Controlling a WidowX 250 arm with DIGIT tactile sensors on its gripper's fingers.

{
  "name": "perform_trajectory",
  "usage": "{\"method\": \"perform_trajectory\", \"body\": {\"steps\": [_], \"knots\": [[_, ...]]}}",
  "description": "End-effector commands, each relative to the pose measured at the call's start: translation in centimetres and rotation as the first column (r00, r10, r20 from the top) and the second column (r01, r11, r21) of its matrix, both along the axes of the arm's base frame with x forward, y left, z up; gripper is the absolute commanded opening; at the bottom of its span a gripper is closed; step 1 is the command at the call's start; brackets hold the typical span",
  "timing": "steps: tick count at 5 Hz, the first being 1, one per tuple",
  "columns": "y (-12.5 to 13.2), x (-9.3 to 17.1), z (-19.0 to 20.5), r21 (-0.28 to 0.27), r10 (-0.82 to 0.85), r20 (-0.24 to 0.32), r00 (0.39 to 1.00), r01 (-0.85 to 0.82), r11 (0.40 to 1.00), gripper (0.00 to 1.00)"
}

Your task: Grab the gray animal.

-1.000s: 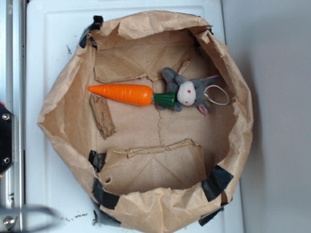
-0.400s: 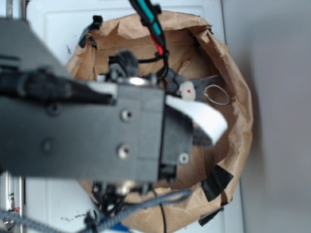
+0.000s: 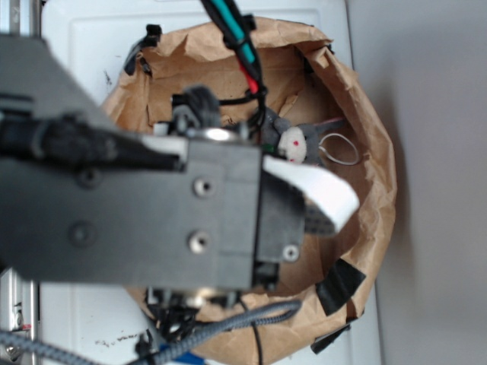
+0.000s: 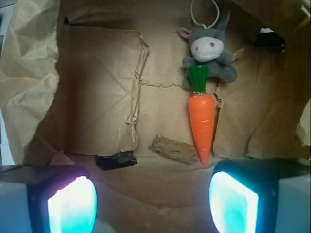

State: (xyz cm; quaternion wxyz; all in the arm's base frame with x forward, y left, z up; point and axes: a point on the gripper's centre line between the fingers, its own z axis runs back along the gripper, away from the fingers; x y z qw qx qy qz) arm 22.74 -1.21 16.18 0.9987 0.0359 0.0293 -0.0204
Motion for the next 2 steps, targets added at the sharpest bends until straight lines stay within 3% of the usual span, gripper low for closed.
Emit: {"method": "perform_trajectory", "body": {"steps": [1,2], "knots": [[3.1,1.7,-2.0,-0.052,0.029,0.118,0.993,-0.023,0.998,1.0],[5.9,2.9,-4.0,-0.071,0.022,0.134,0.991,-0.013,0.997,1.0]]}}
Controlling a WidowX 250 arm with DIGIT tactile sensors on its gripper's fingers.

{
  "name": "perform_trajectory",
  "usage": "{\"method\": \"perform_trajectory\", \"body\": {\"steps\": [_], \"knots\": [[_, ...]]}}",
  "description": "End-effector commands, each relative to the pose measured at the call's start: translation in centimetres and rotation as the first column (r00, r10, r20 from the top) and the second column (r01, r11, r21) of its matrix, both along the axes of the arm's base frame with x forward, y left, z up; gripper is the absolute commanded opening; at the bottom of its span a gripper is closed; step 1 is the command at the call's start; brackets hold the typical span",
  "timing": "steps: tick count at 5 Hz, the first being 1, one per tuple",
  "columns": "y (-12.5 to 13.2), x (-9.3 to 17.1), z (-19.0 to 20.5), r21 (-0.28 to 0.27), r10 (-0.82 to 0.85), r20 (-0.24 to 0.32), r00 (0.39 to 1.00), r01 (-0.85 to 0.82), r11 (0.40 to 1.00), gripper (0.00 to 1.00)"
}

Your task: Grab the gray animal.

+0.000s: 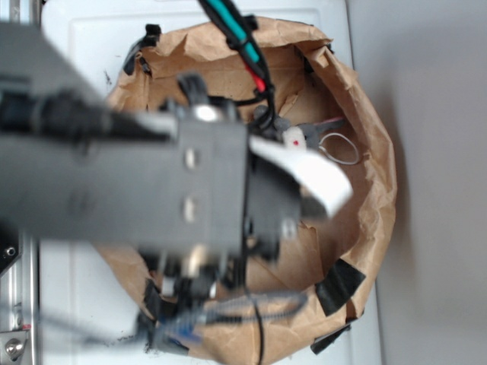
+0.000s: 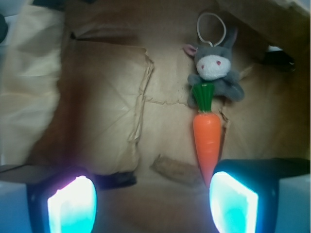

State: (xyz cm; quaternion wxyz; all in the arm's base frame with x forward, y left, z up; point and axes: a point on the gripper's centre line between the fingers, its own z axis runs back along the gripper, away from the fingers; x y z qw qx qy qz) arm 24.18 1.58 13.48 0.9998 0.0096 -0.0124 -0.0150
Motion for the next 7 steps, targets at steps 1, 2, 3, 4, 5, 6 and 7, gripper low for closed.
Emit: {"method": "perform_trajectory", "body": {"steps": [1,2,3,4,5,6,7], "knots": [[5.4,3.3,-2.7,-0.041,-0.007,0.073,0.997,0.01,0.999,1.0],[4.4,6.1,-4.1,0.002,-0.013,0.073,0.997,0.013,1.0,1.0],[3.0,8.4,-5.3,0.014,-0.016,0.075,0.997,0.015,1.0,1.0],[2.6,10.2,-6.3,0.032,-0.006,0.076,0.997,0.003,0.999,1.0],[2.8,11.1,-7.3,0.026,0.015,0.057,0.998,-0.017,1.0,1.0],[3.0,11.0,-7.8,0.048,0.026,0.074,0.997,-0.029,0.998,0.0],[3.2,10.5,-7.8,0.051,0.019,0.098,0.995,-0.024,0.998,0.0]]}}
